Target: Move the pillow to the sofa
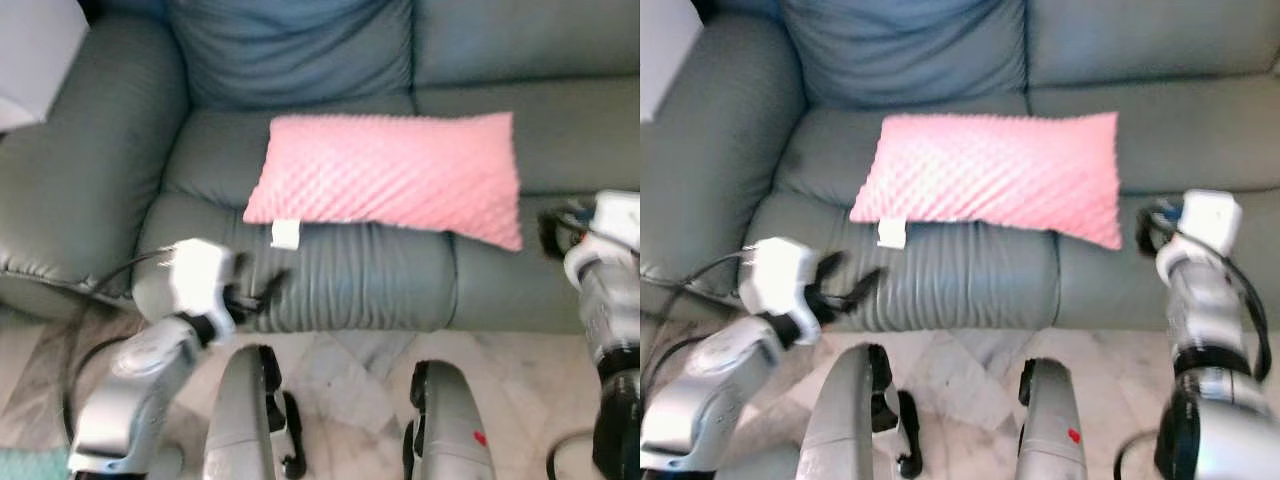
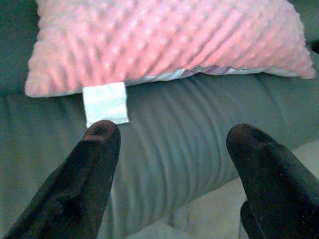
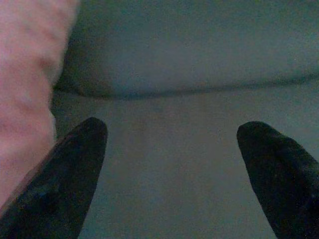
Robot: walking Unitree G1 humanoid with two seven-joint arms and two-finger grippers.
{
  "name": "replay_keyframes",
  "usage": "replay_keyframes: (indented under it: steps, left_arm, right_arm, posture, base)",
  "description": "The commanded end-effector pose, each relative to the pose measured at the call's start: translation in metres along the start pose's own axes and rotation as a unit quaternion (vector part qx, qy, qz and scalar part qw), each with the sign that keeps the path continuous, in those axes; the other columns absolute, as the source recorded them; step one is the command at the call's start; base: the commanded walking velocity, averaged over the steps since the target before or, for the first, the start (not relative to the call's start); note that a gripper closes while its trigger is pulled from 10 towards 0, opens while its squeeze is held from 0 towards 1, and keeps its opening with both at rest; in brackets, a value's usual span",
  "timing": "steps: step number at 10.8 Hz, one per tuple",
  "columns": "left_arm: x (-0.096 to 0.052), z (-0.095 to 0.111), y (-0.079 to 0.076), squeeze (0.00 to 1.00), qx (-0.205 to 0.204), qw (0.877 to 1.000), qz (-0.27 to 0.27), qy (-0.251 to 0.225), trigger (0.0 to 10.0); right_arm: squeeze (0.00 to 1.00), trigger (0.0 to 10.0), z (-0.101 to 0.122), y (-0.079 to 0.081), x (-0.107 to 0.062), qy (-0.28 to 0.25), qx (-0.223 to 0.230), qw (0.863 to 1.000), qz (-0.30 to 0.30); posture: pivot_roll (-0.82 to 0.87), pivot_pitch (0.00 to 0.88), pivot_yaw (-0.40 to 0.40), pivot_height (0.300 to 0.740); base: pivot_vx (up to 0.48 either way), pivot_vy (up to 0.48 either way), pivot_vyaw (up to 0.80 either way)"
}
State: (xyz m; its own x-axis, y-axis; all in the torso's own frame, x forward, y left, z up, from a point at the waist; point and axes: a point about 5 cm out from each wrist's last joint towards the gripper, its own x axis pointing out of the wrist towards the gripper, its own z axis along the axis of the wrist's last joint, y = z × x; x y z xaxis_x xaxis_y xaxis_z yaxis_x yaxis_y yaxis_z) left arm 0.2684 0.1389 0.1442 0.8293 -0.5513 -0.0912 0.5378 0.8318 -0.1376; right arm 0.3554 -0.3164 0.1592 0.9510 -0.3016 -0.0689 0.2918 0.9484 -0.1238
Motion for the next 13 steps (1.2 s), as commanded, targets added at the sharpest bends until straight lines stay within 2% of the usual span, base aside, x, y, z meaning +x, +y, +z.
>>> replay_keyframes:
  steps: [1, 2, 3, 4, 5, 6, 7, 9, 10, 11, 12, 13]
  left_arm:
    - [-0.008, -0.002, 0.004, 0.0, 0.0, 1.0, 0.013, 0.014, 10.0]
    - [-0.013, -0.003, 0.004, 0.0, -0.002, 1.0, 0.021, 0.022, 10.0]
    - [-0.022, -0.006, 0.002, 0.0, -0.006, 0.999, 0.021, 0.036, 10.0]
    - [-0.026, -0.006, 0.001, 0.0, -0.018, 0.999, 0.019, 0.037, 10.0]
    - [-0.025, -0.003, -0.001, 0.0, -0.038, 0.999, 0.012, 0.033, 10.0]
    - [-0.023, 0.0, -0.009, 0.0, -0.057, 0.997, -0.018, 0.039, 10.0]
    - [-0.023, 0.002, -0.027, 0.0, -0.055, 0.994, -0.076, 0.054, 10.0]
    - [-0.025, 0.0, -0.03, 0.0, -0.059, 0.994, -0.071, 0.061, 10.0]
    - [-0.027, 0.0, -0.028, 0.0, -0.06, 0.994, -0.063, 0.065, 10.0]
    - [-0.027, 0.0, -0.027, 0.0, -0.059, 0.994, -0.062, 0.068, 10.0]
    - [-0.027, 0.0, -0.028, 0.0, -0.059, 0.994, -0.062, 0.067, 10.0]
    - [-0.026, 0.0, -0.029, 0.0, -0.06, 0.994, -0.06, 0.065, 10.0]
  right_arm:
    - [0.0, 10.0, -0.002, -0.005, 0.0, 0.008, -0.015, 1.0, 0.003]
    - [0.0, 10.0, 0.005, -0.007, 0.003, 0.005, -0.029, 1.0, 0.003]
    - [0.0, 10.0, 0.011, -0.009, 0.005, 0.004, -0.002, 1.0, 0.011]
    - [0.0, 10.0, 0.022, 0.003, 0.01, -0.007, 0.035, 0.999, 0.041]
    - [0.0, 10.0, 0.026, 0.012, 0.012, -0.011, 0.043, 0.997, 0.065]
    - [0.0, 10.0, 0.028, 0.026, 0.013, -0.012, 0.054, 0.994, 0.098]
    - [0.0, 10.0, 0.037, 0.052, 0.015, -0.022, 0.077, 0.984, 0.161]
    - [0.0, 10.0, 0.044, 0.08, 0.014, -0.032, 0.096, 0.97, 0.22]
    - [0.0, 10.0, 0.047, 0.104, 0.011, -0.034, 0.121, 0.954, 0.271]
    - [0.0, 10.0, 0.048, 0.114, 0.01, -0.037, 0.11, 0.951, 0.287]
    - [0.0, 10.0, 0.047, 0.115, 0.009, -0.038, 0.106, 0.951, 0.288]
    - [0.0, 10.0, 0.045, 0.104, 0.011, -0.04, 0.098, 0.959, 0.264]
  posture:
    - [0.05, 0.359, 0.135, 0.599]
    - [0.06, 0.365, 0.141, 0.599]
    - [0.08, 0.371, 0.146, 0.599]
    - [0.1, 0.374, 0.142, 0.599]
    - [0.1, 0.375, 0.139, 0.599]
    - [0.11, 0.377, 0.136, 0.599]
    - [0.11, 0.379, 0.136, 0.599]
    - [0.11, 0.381, 0.135, 0.599]
    - [0.11, 0.382, 0.135, 0.599]
    - [0.11, 0.381, 0.131, 0.599]
    - [0.11, 0.379, 0.128, 0.599]
    - [0.11, 0.378, 0.121, 0.599]
  base:
    - [0.0, 0.0, 0.0]
    - [0.0, 0.0, 0.0]
    - [0.0, 0.0, 0.0]
    - [0.0, 0.0, 0.0]
    - [0.0, 0.0, 0.0]
    - [0.0, 0.0, 0.0]
    - [0.0, 0.0, 0.0]
    - [0.0, 0.0, 0.0]
    - [0.0, 0.0, 0.0]
    - [0.0, 0.0, 0.0]
    - [0.0, 0.0, 0.0]
    - [0.0, 0.0, 0.0]
